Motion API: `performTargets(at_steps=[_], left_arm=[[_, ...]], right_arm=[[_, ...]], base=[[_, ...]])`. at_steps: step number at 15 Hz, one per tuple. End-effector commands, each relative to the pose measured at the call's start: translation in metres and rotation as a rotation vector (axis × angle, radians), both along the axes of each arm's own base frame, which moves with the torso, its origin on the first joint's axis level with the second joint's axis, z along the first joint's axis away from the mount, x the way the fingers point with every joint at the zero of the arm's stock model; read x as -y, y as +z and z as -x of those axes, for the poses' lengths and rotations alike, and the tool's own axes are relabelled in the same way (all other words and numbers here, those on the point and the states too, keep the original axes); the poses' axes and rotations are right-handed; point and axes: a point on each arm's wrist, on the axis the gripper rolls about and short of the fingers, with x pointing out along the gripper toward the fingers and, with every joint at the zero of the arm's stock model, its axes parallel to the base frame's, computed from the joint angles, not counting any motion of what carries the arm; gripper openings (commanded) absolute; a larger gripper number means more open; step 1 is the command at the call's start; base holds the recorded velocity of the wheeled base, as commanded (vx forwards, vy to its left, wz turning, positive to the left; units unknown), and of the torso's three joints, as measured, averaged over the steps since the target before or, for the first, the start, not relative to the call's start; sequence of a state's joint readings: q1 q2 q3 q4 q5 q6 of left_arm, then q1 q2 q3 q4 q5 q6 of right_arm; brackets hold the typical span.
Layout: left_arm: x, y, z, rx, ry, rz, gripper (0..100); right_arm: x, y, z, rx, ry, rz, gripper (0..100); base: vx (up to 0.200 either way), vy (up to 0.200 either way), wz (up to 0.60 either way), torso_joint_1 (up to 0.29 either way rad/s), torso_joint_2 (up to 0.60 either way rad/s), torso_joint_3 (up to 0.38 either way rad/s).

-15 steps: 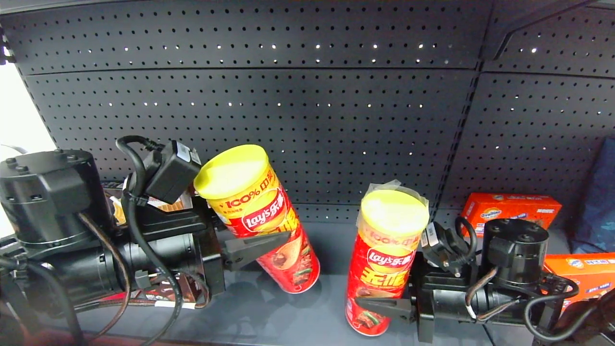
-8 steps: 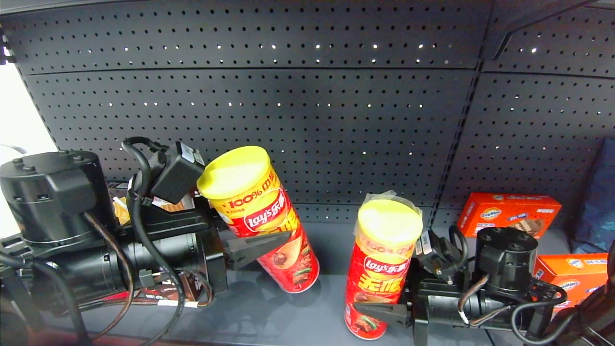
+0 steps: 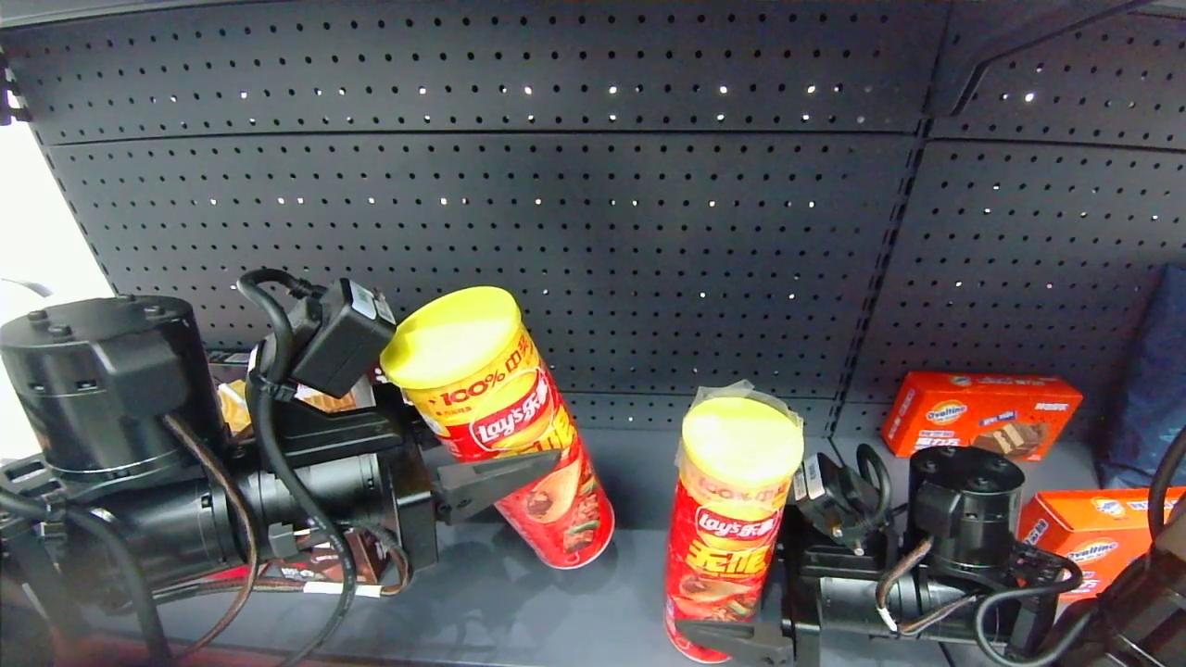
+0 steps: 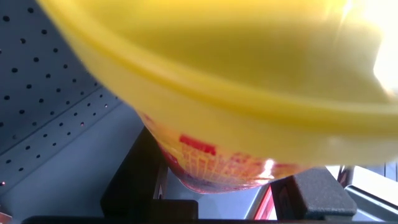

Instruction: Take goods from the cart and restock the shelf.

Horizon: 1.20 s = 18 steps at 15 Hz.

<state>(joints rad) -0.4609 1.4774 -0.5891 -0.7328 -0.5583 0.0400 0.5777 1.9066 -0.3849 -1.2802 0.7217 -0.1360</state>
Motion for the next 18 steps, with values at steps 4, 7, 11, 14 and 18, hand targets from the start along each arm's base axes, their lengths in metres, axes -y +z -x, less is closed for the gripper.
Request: performTargets(at_steps=[4, 7, 11, 14, 18], left_arm=[[-0.001, -0.001, 0.001, -0.004, 0.001, -0.002, 0], [0.000, -0.002, 0.001, -0.005, -0.001, -0.002, 0], [0.000, -0.002, 0.001, -0.008, -0.001, -0.004, 0], [-0.001, -0.004, 0.003, -0.012, -0.001, -0.006, 0], [-0.001, -0.004, 0.003, -0.012, 0.002, -0.006, 0]], right_arm=[[0.005, 0.008, 0.002, 0.025, -0.010, -0.014, 100], [0.018, 0.023, 0.009, 0.065, -0.048, -0.039, 100], [0.038, 0.042, 0.033, 0.106, -0.071, -0.069, 100], [0.057, 0.064, 0.069, 0.172, -0.084, -0.125, 100], [0.081, 0.080, 0.099, 0.226, -0.319, -0.135, 100]], base=[[0.000, 0.000, 0.00, 0.000, 0.00, 0.000], [0.000, 0.000, 0.00, 0.000, 0.00, 0.000], [0.000, 0.000, 0.00, 0.000, 0.00, 0.000], [0.000, 0.000, 0.00, 0.000, 0.00, 0.000], [0.000, 0.000, 0.00, 0.000, 0.00, 0.000]])
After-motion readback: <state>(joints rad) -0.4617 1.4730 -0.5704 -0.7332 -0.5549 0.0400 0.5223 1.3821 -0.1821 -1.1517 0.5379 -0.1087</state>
